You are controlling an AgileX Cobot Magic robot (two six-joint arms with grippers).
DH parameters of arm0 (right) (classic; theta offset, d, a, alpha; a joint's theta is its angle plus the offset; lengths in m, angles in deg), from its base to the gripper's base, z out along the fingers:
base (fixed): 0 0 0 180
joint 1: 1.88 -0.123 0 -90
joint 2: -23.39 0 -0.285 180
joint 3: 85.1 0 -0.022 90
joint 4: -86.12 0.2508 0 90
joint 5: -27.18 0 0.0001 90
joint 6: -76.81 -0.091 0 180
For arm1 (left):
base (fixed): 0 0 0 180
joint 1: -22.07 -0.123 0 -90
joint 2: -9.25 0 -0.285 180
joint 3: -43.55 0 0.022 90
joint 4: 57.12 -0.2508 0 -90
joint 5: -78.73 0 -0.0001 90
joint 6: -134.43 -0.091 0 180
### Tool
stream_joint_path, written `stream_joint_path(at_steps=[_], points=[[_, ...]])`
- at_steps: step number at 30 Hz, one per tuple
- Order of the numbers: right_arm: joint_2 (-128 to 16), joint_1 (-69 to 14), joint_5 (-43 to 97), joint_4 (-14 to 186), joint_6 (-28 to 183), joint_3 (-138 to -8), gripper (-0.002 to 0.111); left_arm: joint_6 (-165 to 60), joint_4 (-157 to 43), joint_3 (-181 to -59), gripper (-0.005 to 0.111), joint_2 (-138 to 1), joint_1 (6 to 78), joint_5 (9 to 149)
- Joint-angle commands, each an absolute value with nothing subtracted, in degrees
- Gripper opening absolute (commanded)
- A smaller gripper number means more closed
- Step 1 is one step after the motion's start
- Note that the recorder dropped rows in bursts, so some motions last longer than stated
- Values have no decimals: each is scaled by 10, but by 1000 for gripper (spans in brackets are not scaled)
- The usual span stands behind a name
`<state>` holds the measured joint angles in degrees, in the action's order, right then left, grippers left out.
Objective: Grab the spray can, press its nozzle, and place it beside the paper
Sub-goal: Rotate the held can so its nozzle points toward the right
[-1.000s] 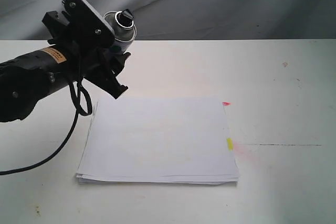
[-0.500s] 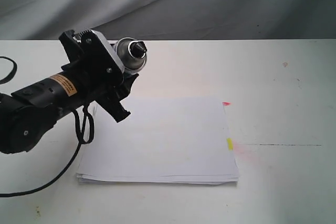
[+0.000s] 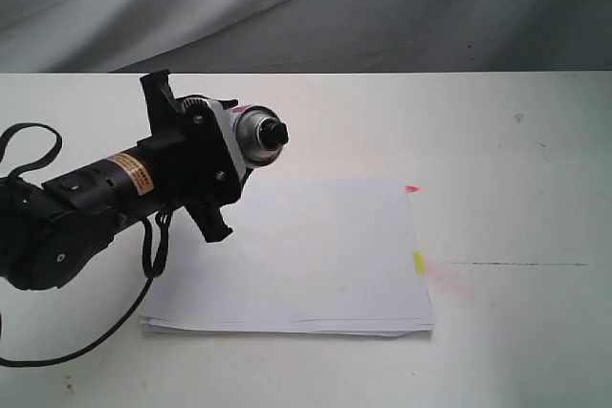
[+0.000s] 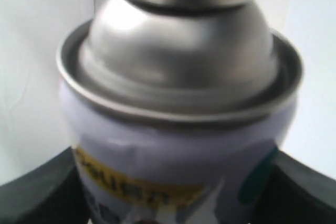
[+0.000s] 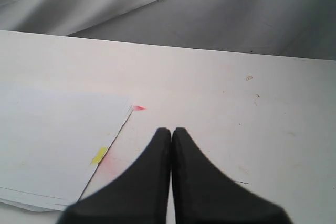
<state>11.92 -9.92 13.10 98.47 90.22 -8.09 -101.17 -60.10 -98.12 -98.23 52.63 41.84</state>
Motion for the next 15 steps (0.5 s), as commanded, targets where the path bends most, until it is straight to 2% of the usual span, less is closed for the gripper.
stream_joint_path(at_steps=[1,8,15], points=[[120,-99,131,987,900,-79,0,-1126,-483,-983,0,-977,527,317],[120,-99,131,987,900,-79,0,-1277,-308,-983,0,-977,527,288],[120,-99,131,987,900,-79,0,-1287,-177,-983,0,-978,537,301]])
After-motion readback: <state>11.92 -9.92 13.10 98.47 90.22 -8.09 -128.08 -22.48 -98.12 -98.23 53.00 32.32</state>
